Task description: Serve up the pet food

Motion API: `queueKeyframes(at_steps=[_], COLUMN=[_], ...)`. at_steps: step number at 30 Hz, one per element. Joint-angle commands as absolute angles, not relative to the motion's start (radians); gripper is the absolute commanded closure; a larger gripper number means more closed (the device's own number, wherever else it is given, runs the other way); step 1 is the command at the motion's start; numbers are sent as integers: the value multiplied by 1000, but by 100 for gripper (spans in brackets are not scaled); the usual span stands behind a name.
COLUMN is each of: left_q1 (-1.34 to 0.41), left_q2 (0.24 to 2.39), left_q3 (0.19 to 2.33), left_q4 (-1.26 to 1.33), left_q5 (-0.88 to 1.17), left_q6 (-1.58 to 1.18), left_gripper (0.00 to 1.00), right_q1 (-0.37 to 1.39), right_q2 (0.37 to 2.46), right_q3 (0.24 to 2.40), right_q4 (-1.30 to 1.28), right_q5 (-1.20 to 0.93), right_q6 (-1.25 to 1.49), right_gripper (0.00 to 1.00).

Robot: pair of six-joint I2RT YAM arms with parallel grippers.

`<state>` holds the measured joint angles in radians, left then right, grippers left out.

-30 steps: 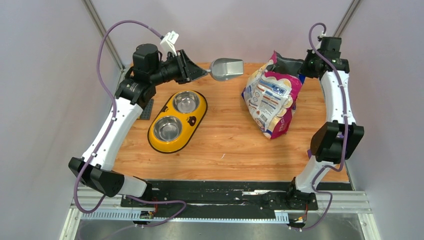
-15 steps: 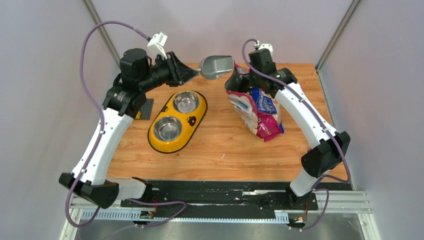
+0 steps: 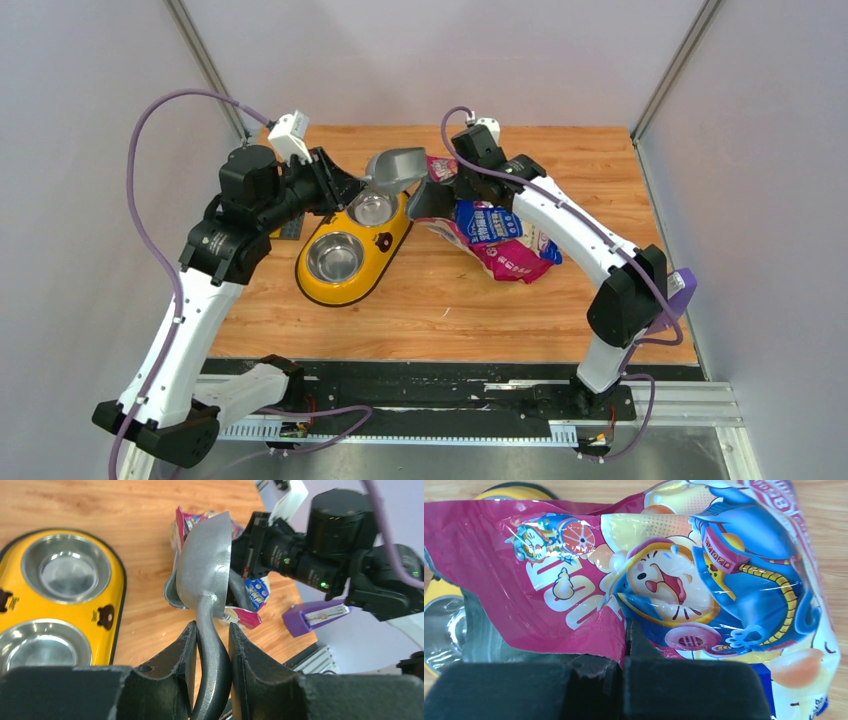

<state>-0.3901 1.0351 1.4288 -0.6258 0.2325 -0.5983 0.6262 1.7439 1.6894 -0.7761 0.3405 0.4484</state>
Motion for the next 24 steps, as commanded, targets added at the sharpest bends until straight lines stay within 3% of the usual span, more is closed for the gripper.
queueKeyframes(at_steps=[1,9,15,24], left_q1=[-385,-385,-385,-385], left_q2=[1017,1018,1019,1146], left_q3=[1400,1304,1300,1252], left_q4=[-640,-598,-619,-427], left_q5=[194,292,255,400], left_q6=[-588,-607,-591,-724], left_gripper=[100,100,100,100], right_q1=[652,646,647,710], right_q2=[1776,1762,1738,1719], right_q3=[1678,1747,1801,1856], right_q4=[-792,-813,-845,-846], right_q5=[321,429,460,565], right_q6=[484,440,442,307], right_gripper=[100,100,100,100])
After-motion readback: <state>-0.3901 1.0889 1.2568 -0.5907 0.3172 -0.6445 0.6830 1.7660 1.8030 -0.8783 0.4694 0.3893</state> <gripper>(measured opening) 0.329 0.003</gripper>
